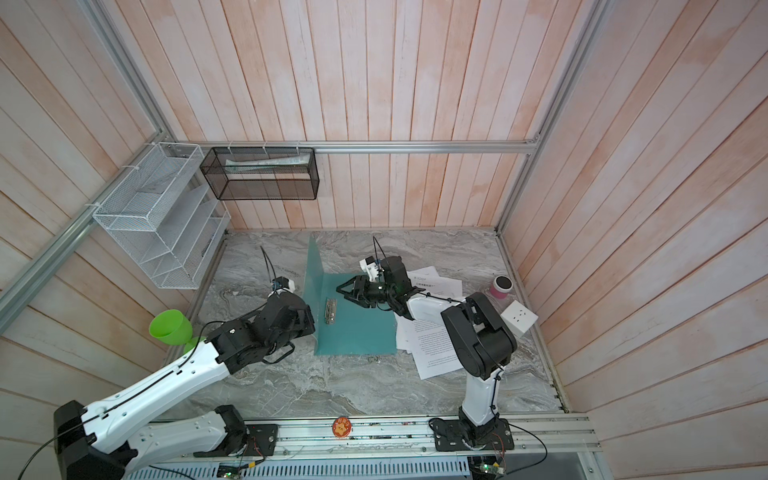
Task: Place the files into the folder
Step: 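Lay the cover flat open with the left gripper while the right gripper withdraws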
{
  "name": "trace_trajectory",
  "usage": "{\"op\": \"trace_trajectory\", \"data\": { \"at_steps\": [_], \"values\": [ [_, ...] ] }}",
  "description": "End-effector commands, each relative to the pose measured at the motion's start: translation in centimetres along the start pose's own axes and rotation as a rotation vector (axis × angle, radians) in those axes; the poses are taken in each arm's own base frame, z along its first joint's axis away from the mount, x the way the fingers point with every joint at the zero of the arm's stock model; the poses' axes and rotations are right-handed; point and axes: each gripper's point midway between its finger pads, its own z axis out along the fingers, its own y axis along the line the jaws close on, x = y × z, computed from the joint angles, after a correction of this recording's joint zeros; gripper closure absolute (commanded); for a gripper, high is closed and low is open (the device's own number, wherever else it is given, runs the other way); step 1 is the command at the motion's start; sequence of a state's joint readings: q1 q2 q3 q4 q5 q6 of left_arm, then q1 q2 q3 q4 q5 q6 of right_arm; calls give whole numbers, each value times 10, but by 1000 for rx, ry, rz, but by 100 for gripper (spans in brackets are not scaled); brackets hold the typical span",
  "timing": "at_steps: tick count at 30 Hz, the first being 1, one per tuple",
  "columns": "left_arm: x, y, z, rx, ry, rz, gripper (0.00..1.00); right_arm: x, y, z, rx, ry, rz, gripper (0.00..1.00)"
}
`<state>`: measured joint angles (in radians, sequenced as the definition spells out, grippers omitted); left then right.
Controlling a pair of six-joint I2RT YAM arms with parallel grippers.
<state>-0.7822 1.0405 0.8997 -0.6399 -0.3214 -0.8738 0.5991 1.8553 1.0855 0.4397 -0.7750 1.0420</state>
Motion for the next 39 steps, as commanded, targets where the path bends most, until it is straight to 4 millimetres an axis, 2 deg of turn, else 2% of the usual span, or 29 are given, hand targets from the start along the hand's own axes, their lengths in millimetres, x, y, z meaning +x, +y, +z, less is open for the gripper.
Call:
{"op": "trace_trajectory", "data": {
  "at_steps": [1, 2, 3, 5, 6, 11, 15, 17, 22, 27, 29, 31, 33, 36, 39],
  "values": [
    [12, 17, 0, 25, 48, -75, 70, -2, 4, 18, 53, 3, -50, 47],
    [12, 23, -3, 28, 45, -87, 59, -1, 8, 23, 63, 7, -60, 47],
    [11, 30, -5, 27, 38, -97, 56, -1, 12, 28, 67, 7, -71, 47],
    [9, 42, -10, 21, 25, -113, 55, 0, 20, 38, 77, 8, -87, 47],
    [8, 48, -13, 17, 21, -115, 51, 1, 25, 44, 77, 10, -94, 47],
    [-4, 79, -28, -52, -22, -111, 41, 8, 44, 69, 81, 28, -121, 47],
    [-16, 97, -48, -111, -90, -113, 32, 9, 41, 79, 100, 41, -117, 50],
    [-23, 100, -59, -123, -129, -110, 30, 8, 37, 81, 115, 43, -125, 56],
    [-44, 100, -83, -144, -197, -91, 29, 7, 25, 75, 185, 38, -174, 63],
    [-56, 82, -89, -93, -196, -77, 29, 8, 8, 60, 277, 25, -234, 70],
    [-61, 78, -90, -91, -191, -65, 29, 10, 3, 53, 297, 16, -249, 77],
    [-62, 68, -87, -54, -173, -48, 29, 12, -4, 46, 320, 9, -270, 78],
    [-58, 50, -71, 30, -134, -29, 30, 15, -17, 40, 349, 16, -279, 79],
    [-41, 27, -31, 153, -58, -29, 36, 22, -34, 31, 379, 33, -277, 80],
    [-28, 13, 8, 228, -15, -40, 37, 24, -45, 18, 407, 26, -279, 80]
  ]
}}
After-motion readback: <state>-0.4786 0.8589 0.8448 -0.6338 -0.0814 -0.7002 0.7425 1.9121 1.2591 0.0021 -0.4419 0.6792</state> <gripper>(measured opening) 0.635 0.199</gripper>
